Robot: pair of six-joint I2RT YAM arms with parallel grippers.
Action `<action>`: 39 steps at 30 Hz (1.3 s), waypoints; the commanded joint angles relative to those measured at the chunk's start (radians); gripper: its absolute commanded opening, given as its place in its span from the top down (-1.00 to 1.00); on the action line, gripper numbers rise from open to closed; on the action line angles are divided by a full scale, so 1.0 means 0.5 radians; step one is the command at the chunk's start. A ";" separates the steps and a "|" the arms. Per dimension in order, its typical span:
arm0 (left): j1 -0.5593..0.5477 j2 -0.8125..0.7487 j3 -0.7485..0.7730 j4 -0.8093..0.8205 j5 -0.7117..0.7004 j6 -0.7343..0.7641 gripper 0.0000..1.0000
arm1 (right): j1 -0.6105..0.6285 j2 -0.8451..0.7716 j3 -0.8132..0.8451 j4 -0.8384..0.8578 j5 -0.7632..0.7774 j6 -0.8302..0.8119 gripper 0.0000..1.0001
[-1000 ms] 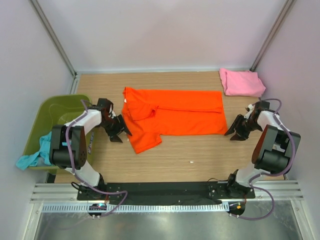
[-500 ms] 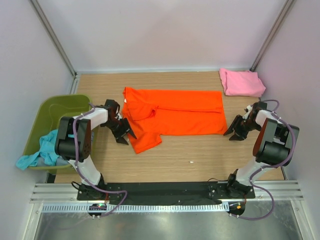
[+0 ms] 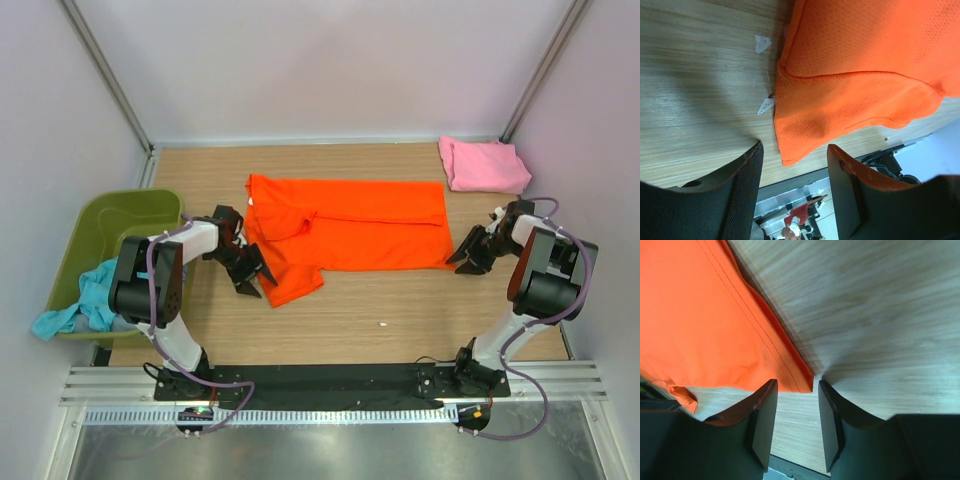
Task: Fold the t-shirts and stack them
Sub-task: Fold the tshirt
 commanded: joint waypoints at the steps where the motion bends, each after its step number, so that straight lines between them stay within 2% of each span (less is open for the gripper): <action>1: -0.006 -0.017 -0.045 0.024 -0.097 0.004 -0.11 | 0.001 0.090 0.065 0.163 0.057 -0.016 0.13; 6: -0.009 0.023 -0.027 0.033 -0.106 0.004 -0.01 | 0.001 0.102 0.077 0.166 0.023 -0.031 0.41; 8: -0.009 0.023 -0.026 0.033 -0.106 0.001 0.03 | 0.001 0.105 0.068 0.166 0.020 -0.043 0.45; 9: -0.009 0.023 -0.036 0.036 -0.103 0.001 0.12 | 0.001 0.112 0.055 0.175 0.014 -0.043 0.50; 14: -0.061 0.020 -0.069 0.057 -0.060 -0.017 0.21 | 0.001 0.133 0.034 0.197 0.014 -0.031 0.51; 21: -0.120 -0.013 -0.121 0.048 -0.060 -0.042 0.20 | 0.001 0.115 0.034 0.175 0.017 -0.049 0.47; 28: -0.132 -0.007 -0.143 0.076 -0.054 -0.054 0.54 | 0.004 0.093 0.028 0.166 0.011 -0.055 0.48; 30: -0.132 -0.004 -0.131 0.076 -0.051 -0.054 0.70 | 0.004 0.087 0.022 0.172 0.008 -0.059 0.52; 32: -0.135 -0.016 -0.125 0.073 -0.063 -0.054 1.00 | 0.001 0.078 0.009 0.181 0.002 -0.055 0.61; 37: -0.132 -0.090 -0.091 0.061 -0.051 -0.030 1.00 | 0.001 0.023 0.000 0.178 -0.026 -0.068 0.93; 39: -0.101 -0.139 -0.027 0.051 -0.026 -0.008 1.00 | 0.001 -0.011 0.018 0.148 -0.044 -0.074 0.97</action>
